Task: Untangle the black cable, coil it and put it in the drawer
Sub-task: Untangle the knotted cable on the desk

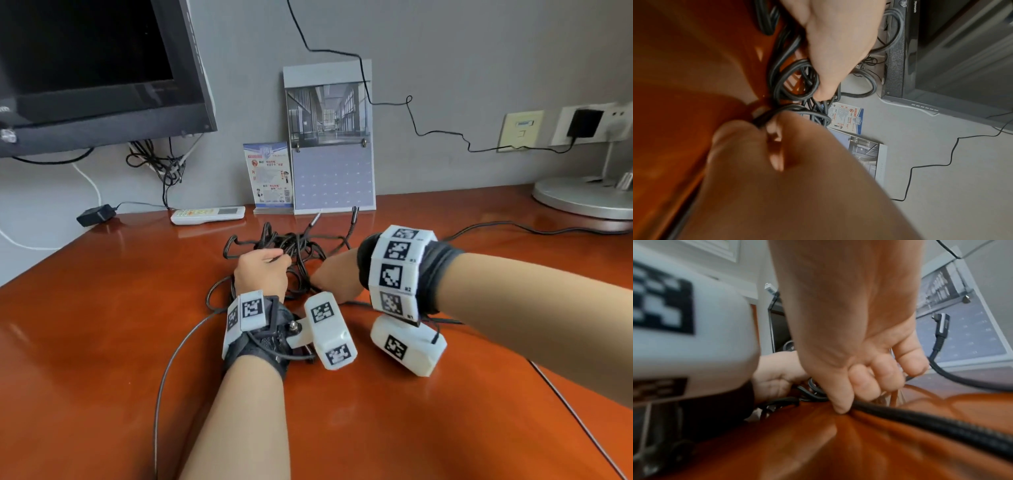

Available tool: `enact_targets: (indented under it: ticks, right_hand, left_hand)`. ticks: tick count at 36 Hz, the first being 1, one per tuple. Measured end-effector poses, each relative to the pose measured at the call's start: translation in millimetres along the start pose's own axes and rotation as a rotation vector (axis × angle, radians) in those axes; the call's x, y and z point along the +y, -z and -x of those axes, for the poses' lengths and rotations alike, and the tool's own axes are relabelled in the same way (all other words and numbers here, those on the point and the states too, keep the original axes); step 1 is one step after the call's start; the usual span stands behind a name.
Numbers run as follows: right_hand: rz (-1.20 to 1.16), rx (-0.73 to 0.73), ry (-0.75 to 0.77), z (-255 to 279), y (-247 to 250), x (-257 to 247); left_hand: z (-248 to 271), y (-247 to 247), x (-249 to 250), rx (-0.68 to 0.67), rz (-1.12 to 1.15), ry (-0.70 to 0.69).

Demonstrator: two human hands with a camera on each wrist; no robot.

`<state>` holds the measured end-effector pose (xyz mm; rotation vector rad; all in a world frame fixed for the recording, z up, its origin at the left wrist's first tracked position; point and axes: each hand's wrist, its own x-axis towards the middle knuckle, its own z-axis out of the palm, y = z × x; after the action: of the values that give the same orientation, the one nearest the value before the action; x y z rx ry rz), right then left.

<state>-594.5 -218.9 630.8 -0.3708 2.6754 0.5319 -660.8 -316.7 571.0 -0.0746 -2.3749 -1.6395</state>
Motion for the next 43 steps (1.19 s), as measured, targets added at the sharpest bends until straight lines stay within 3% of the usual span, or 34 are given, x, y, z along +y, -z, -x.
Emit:
enact_targets:
  ticks: [6,19,23,27,37,43]
  right_hand:
    - [-0.054,-0.032,0.065,13,0,4]
    - [-0.078,-0.145,-0.035,25,5,16]
    - [-0.244,-0.035,-0.163,3,5,13]
    - [-0.245,0.080,-0.233,-13,11,5]
    - [-0.362,-0.044,-0.116,-10,10,20]
    - [-0.304,-0.005,-0.072,-15,6,21]
  left_hand:
    - [0,0,0,0.032,0.042,0.024]
    - [6,-2,4,-0.058,-0.006,-0.017]
    - [6,-2,4,-0.073,-0.014,-0.036]
    - [6,-1,5,-0.062,-0.006,-0.008]
    - [4,-3,3,-0.082,0.017,-0.007]
    - [2,-4,3,-0.064,-0.035,-0.018]
